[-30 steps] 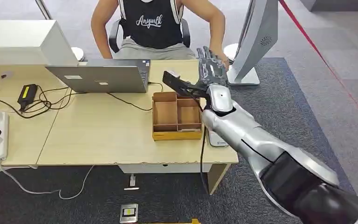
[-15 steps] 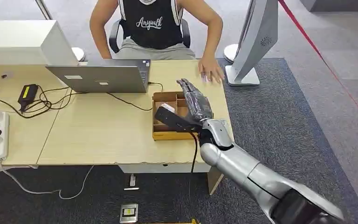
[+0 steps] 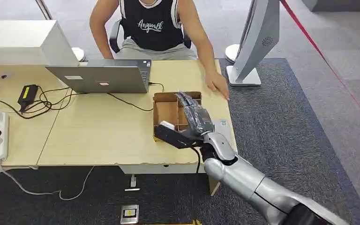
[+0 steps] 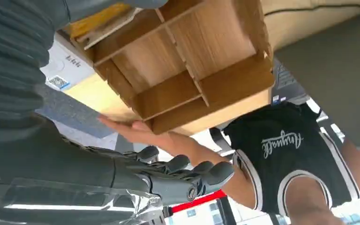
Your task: Pass the card to the sensor for recognition and then transmit it.
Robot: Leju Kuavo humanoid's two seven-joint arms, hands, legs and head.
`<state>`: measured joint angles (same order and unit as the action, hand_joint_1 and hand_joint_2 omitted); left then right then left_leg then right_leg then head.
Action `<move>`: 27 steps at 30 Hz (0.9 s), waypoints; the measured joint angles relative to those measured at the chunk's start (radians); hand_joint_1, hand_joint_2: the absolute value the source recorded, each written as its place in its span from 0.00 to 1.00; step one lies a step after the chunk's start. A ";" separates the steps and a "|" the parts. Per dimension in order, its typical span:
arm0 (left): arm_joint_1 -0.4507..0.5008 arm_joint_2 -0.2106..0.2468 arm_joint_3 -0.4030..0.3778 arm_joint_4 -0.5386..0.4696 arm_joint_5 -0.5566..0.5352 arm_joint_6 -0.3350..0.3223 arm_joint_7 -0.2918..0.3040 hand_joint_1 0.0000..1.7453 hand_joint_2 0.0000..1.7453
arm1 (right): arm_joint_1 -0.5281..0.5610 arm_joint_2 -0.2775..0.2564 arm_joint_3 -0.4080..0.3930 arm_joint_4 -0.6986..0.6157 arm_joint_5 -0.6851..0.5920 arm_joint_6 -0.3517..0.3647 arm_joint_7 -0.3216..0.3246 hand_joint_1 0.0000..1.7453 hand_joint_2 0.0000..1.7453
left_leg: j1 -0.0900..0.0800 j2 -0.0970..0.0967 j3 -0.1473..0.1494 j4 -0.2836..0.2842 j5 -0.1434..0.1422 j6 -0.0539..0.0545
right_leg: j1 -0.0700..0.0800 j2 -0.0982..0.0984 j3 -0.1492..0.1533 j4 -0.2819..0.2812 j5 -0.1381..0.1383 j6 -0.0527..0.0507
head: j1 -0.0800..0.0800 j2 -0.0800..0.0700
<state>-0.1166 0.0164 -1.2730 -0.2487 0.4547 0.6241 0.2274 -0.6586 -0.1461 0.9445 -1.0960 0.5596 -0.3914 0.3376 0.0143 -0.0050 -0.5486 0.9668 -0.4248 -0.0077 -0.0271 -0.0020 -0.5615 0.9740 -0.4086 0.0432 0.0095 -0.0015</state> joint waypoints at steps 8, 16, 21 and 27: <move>0.000 0.000 0.000 0.000 0.000 0.000 0.000 0.00 0.00 | 0.015 0.001 0.001 0.000 0.007 0.019 -0.003 0.00 1.00 | 0.000 0.000 0.000 0.000 0.000 0.000 | 0.000 0.000 0.000 0.000 0.000 0.000 | 0.000 0.000; -0.001 0.000 0.000 0.000 -0.014 -0.008 0.000 0.00 0.00 | 0.047 0.006 0.021 0.007 0.097 0.037 0.035 0.00 1.00 | 0.000 0.000 0.000 0.000 0.000 0.000 | 0.000 0.000 0.000 0.000 0.000 0.000 | 0.000 0.000; -0.001 0.000 0.000 0.000 -0.018 -0.011 0.005 0.00 0.00 | 0.058 0.008 0.024 0.029 0.172 0.021 0.081 0.00 1.00 | 0.000 0.000 0.000 0.000 0.000 0.000 | 0.000 0.000 0.000 0.000 0.000 0.000 | 0.000 0.000; -0.001 0.000 0.000 0.000 -0.021 -0.014 0.013 0.00 0.00 | 0.059 0.008 0.024 0.050 0.246 0.021 0.144 0.00 1.00 | 0.000 0.000 0.000 0.000 0.000 0.000 | 0.000 0.000 0.000 0.000 0.000 0.000 | 0.000 0.000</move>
<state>-0.1173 0.0164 -1.2730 -0.2487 0.4341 0.6104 0.2407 -0.6000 -0.1385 0.9686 -1.0457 0.8060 -0.3700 0.4818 0.0143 -0.0049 -0.5487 0.9667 -0.4248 -0.0077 -0.0271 -0.0020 -0.5615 0.9740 -0.4088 0.0431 0.0095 -0.0015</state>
